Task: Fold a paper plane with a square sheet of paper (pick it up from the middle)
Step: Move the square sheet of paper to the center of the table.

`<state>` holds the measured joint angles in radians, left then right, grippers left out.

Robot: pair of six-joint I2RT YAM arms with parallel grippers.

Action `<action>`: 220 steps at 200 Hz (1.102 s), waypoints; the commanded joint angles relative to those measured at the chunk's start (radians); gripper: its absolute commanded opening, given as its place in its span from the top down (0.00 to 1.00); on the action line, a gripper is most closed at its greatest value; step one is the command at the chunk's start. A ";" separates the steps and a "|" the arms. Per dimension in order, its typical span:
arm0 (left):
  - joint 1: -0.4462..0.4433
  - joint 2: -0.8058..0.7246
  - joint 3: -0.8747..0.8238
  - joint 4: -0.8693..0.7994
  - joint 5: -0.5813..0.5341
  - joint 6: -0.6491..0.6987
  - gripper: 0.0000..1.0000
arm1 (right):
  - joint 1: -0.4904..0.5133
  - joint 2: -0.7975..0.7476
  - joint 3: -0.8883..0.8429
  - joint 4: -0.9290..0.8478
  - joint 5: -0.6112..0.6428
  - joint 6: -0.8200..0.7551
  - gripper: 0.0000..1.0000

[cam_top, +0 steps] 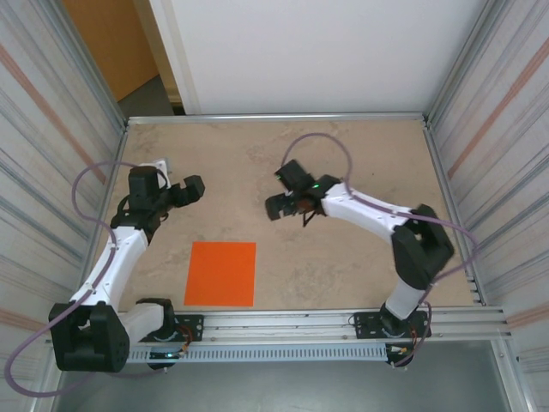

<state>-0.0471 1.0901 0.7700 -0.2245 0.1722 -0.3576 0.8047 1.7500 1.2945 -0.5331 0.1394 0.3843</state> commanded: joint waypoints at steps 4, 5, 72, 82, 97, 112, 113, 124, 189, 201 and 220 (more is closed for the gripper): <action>0.033 0.003 0.011 -0.048 -0.005 -0.058 0.01 | 0.121 0.123 0.114 -0.120 0.052 -0.054 0.01; 0.034 0.002 0.010 -0.049 -0.004 -0.060 0.01 | 0.124 0.128 0.119 -0.122 0.052 -0.058 0.01; 0.094 0.016 0.005 -0.056 0.013 -0.094 0.01 | 0.258 0.396 0.363 -0.189 0.010 -0.177 0.00; 0.094 0.017 0.004 -0.063 0.003 -0.093 0.01 | 0.259 0.425 0.394 -0.200 0.008 -0.183 0.00; 0.093 0.019 0.003 -0.070 -0.005 -0.093 0.01 | 0.259 0.460 0.430 -0.216 0.018 -0.191 0.00; 0.094 0.021 0.004 -0.067 0.002 -0.093 0.01 | 0.259 0.484 0.453 -0.227 0.038 -0.197 0.00; 0.094 0.021 0.005 -0.067 0.002 -0.093 0.01 | 0.259 0.485 0.454 -0.227 0.040 -0.197 0.00; 0.095 0.025 0.006 -0.065 0.007 -0.093 0.01 | 0.258 0.498 0.458 -0.229 0.053 -0.199 0.00; 0.095 0.041 0.016 -0.061 0.039 -0.093 0.01 | 0.136 0.476 0.361 -0.234 0.179 -0.050 0.00; 0.094 0.047 0.020 -0.059 0.047 -0.092 0.01 | 0.088 0.465 0.338 -0.240 0.202 0.004 0.00; 0.094 0.058 0.024 -0.060 0.065 -0.093 0.01 | 0.005 0.446 0.307 -0.250 0.222 0.086 0.00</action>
<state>0.0402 1.1355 0.7700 -0.2752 0.1978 -0.4435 0.9199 2.1929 1.6703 -0.6964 0.2379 0.3347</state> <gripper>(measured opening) 0.986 0.999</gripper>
